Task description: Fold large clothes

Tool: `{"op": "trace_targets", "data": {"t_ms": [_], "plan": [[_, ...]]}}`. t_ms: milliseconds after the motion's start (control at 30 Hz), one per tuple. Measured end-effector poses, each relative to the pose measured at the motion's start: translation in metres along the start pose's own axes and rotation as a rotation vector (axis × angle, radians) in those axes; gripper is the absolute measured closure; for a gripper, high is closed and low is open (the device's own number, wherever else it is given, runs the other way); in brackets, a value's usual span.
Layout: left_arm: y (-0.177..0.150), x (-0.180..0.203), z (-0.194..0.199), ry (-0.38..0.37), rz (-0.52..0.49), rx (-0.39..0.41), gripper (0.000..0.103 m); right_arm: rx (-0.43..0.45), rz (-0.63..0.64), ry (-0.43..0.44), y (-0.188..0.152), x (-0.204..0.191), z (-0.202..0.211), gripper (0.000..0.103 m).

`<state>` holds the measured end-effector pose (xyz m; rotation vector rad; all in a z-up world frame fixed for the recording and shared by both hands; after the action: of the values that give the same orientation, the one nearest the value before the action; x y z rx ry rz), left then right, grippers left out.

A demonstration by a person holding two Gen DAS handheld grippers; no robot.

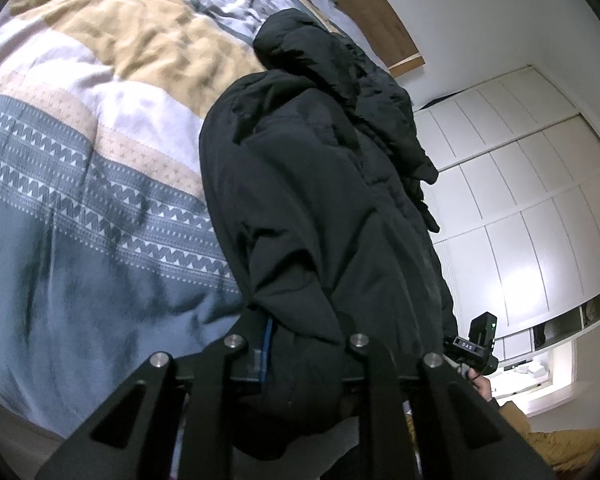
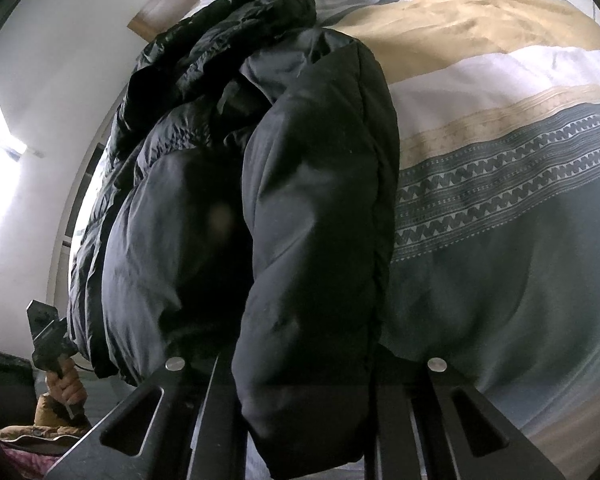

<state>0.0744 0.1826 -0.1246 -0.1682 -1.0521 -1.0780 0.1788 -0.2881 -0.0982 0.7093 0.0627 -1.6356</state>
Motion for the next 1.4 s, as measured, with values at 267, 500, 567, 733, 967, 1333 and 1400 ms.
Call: {"op": "trace_targets", "data": {"t_ms": [267, 500, 567, 733, 967, 1333, 1400], "plan": [[0.009, 0.015, 0.009, -0.033, -0.034, 0.018, 0.087, 0.031, 0.001, -0.014, 0.006, -0.005, 0.008, 0.091], [0.025, 0.038, 0.02, -0.087, -0.057, 0.051, 0.088, 0.083, 0.01, 0.005, 0.019, -0.015, 0.021, 0.092], [0.03, 0.044, 0.023, -0.103, -0.06, 0.062, 0.088, 0.097, 0.014, 0.008, 0.024, -0.018, 0.025, 0.092], [0.044, 0.059, 0.03, -0.135, -0.074, 0.087, 0.088, 0.147, 0.008, 0.028, 0.037, -0.023, 0.036, 0.092], [0.071, 0.072, 0.038, -0.178, -0.068, 0.129, 0.09, 0.208, 0.008, 0.045, 0.065, -0.037, 0.049, 0.093], [0.129, 0.094, 0.042, -0.219, -0.092, 0.19, 0.09, 0.309, 0.013, 0.068, 0.12, -0.064, 0.066, 0.093], [0.145, 0.1, 0.041, -0.22, -0.103, 0.202, 0.091, 0.329, 0.017, 0.081, 0.133, -0.07, 0.07, 0.093]]}}
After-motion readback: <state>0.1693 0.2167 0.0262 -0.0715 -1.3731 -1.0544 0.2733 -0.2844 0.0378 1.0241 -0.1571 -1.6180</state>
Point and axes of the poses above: each gripper's, at about its wrist camera, not at the fingertips, and z roughly against the way its jaws point, x to its right, y to its top, the point moved 5 cm from there along -z, roughly the way its jaws point, and after that the axes turned 4 degrees about x, right-handed, at the moved point
